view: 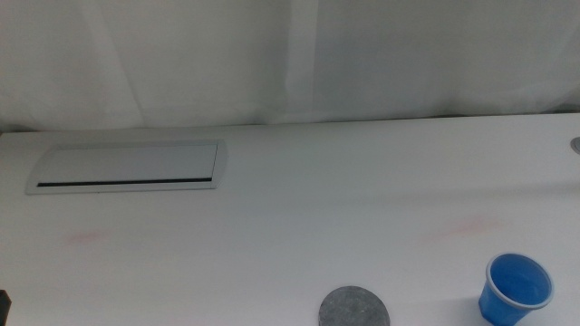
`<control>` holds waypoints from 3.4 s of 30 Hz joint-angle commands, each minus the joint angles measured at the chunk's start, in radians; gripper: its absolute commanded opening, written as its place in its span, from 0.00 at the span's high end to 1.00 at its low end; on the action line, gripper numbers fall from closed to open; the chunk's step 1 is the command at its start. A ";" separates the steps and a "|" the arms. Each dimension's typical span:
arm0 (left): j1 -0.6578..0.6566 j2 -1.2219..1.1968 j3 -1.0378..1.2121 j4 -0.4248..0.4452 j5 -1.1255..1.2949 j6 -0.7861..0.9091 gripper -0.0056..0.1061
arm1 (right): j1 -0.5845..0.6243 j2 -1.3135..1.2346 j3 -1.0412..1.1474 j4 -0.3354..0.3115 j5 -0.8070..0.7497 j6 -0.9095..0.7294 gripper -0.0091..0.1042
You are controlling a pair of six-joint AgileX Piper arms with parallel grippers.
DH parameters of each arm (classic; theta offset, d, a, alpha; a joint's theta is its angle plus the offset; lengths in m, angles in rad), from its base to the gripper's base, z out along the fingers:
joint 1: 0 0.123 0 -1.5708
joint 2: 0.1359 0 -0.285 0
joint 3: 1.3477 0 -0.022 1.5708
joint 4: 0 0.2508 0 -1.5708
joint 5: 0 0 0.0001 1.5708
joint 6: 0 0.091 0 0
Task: Place an empty cup on a cup mat.
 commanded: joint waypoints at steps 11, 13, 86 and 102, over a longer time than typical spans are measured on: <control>-0.006 -0.022 0.018 -0.009 0.002 -0.004 0.98 | 0.002 -0.008 0.040 -0.003 -0.073 0.076 0.01; -0.006 -0.022 0.018 -0.009 0.002 -0.004 0.98 | 0.002 -0.008 0.040 -0.003 -0.076 0.076 0.01; -0.006 -0.022 0.018 -0.009 0.025 0.019 0.98 | 0.002 0.995 -0.611 0.291 0.859 -0.205 0.01; -0.006 -0.022 0.018 -0.009 0.025 0.019 0.98 | 0.002 1.296 -0.611 0.298 0.661 -0.241 0.01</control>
